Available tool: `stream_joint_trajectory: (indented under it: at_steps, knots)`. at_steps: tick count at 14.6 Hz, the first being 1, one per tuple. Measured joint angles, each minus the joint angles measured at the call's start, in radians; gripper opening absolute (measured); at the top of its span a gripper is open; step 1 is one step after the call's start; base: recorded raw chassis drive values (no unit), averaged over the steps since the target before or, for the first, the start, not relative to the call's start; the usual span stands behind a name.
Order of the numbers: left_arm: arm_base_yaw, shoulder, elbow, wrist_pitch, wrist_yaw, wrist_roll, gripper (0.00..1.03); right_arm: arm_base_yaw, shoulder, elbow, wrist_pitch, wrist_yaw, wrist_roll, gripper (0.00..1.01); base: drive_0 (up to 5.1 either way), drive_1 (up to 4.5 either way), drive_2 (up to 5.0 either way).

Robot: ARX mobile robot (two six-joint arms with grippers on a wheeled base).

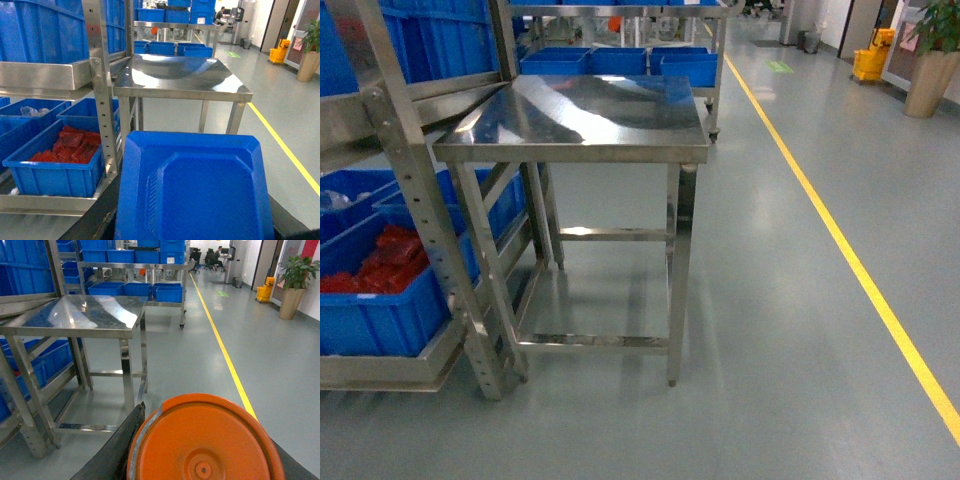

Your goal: Sort blue parts and orange caps into right shelf containers

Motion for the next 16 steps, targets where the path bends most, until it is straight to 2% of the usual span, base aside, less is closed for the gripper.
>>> stream_joint_trajectory:
  at_steps: [8,12,16]
  knots:
    - [0.000,0.000,0.000,-0.004,0.000,0.000,0.44,0.000,0.000,0.000,-0.002,0.000,0.000,0.44,0.1,4.30,-4.2]
    - [0.000,0.000,0.000,0.001,0.000,0.000,0.44,0.000,0.000,0.000,-0.003,0.000,0.000,0.44,0.0,0.00,0.0]
    - [0.000,0.000,0.000,-0.002,0.003,0.000,0.44,0.000,0.000,0.000,-0.002,0.003,0.000,0.44,-4.9,2.58,2.6]
